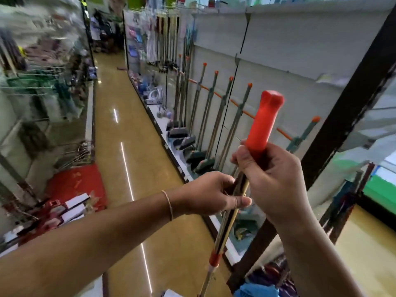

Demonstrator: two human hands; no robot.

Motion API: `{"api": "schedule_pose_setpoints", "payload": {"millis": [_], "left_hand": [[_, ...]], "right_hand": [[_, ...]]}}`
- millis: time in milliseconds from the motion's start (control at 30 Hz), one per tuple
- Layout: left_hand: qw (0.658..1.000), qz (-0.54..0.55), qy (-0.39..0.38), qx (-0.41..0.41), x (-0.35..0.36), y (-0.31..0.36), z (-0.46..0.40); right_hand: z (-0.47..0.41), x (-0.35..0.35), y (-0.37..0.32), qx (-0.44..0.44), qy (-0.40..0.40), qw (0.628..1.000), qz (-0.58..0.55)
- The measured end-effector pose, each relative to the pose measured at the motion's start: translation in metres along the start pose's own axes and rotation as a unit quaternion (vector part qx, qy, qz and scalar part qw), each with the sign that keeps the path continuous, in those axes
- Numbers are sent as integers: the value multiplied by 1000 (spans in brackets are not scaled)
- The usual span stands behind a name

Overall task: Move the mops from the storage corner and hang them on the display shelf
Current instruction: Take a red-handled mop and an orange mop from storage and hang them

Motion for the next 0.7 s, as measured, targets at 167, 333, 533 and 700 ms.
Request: {"api": "schedule_pose_setpoints", "payload": {"millis": [167, 333, 533, 700], "left_hand": [[999, -7, 31, -27, -48, -39, -51], [995, -37, 86, -47, -99, -75, -109], [990, -28, 100, -96, -169, -97, -171], [984, -17, 139, -107, -219, -121, -204]], "right_hand": [[-54, 53, 35, 1, -37, 999, -22], [-117, 110, 77, -8, -73, 996, -52], [-198, 175, 110, -22, -136, 987, -86], [-246, 232, 129, -26, -170, 976, -134]]}}
Point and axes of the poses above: each hand's wrist, its own z-axis away from the middle knuckle, its own x-axis out of the palm, y = z × x, the point moved 3 cm from there along -z, towards the middle knuckle, and after that the axes turned 11 degrees about y, right-handed, at the moved point
